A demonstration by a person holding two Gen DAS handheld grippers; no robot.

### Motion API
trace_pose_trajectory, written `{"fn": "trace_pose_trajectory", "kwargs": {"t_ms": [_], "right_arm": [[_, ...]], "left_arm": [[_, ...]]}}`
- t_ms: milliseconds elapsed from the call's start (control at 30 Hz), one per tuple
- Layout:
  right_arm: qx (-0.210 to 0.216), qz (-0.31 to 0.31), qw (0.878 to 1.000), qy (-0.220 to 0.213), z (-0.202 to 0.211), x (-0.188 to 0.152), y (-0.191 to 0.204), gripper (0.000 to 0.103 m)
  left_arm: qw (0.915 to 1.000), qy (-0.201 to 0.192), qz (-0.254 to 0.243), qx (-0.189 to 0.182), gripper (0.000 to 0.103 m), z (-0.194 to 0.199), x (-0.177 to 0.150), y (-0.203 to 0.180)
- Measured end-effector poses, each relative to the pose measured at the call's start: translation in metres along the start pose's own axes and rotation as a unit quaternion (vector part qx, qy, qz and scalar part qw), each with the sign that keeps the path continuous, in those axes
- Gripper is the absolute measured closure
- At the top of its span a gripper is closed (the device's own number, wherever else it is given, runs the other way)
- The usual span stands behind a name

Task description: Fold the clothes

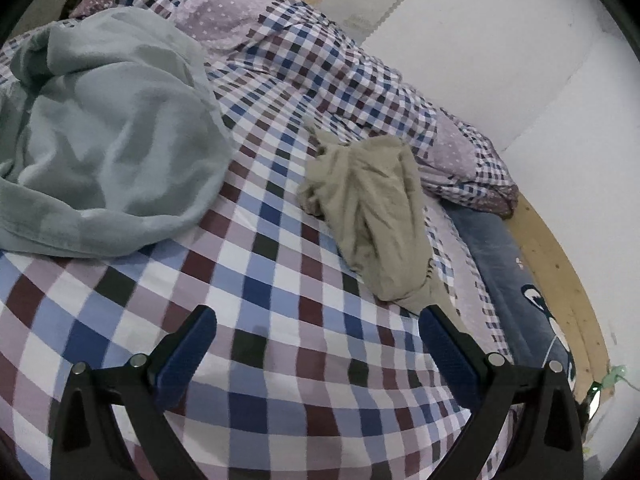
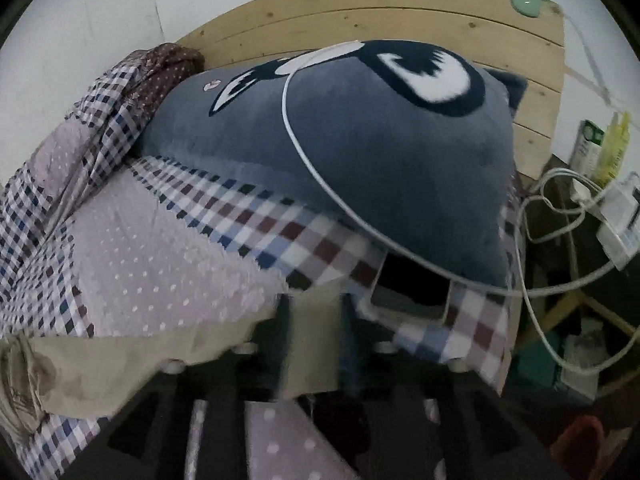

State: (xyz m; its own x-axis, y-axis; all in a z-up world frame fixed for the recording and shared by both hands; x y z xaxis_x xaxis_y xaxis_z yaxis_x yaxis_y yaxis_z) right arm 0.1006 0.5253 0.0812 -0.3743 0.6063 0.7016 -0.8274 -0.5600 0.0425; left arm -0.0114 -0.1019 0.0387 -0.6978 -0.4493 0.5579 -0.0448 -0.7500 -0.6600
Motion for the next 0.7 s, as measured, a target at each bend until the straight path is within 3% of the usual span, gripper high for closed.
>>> {"fn": "trace_pose_trajectory", "kwargs": {"t_ms": [100,167,233,333,433,533,700], "right_arm": [[0.032,-0.006,0.999,-0.018,0.021,-0.021,0.011,0.053],[0.079,0.0,0.997,-0.016,0.024,-0.036,0.037,0.049],[0.144,0.024,0.989,-0.006,0.026,-0.051,0.071,0.048],[0.204,0.099,0.974,-0.001,0.03,-0.071,0.126,0.049],[0.241,0.156,0.958,-0.003,0.039,-0.086,0.168,0.049],[0.279,0.193,0.941,-0.01,0.05,-0.103,0.202,0.049],[0.311,0.22,0.925,-0.003,0.051,-0.127,0.224,0.048]], "left_arm": [[0.9999,0.001,0.0,-0.012,0.0,-0.002,-0.001,-0.004],[0.9997,0.0,-0.001,-0.023,0.0,-0.004,-0.002,-0.008],[0.9994,0.0,-0.001,-0.036,0.0,-0.004,-0.004,-0.012],[0.9974,0.0,-0.005,-0.072,0.0,-0.005,-0.008,-0.022],[0.994,-0.006,-0.028,-0.105,0.0,-0.006,-0.009,-0.037],[0.9912,-0.009,-0.063,-0.116,0.0,-0.013,-0.006,-0.054],[0.986,0.008,-0.098,-0.135,0.0,-0.023,-0.011,-0.078]]}}
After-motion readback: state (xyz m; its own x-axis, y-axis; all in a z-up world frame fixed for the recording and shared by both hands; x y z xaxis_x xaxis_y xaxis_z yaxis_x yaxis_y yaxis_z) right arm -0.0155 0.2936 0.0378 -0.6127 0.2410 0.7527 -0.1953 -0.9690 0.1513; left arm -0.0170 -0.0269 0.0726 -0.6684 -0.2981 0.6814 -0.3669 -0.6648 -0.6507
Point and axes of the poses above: each gripper's, at about its wrist camera, not at the fingertips, and z roughly against the way its jaws point, y to its left, x to its top, the point moved 2 cm from there along -z, roughly the way its jaws point, and after that the axes turned 7 degrees about -x, right-handed, at the moved point
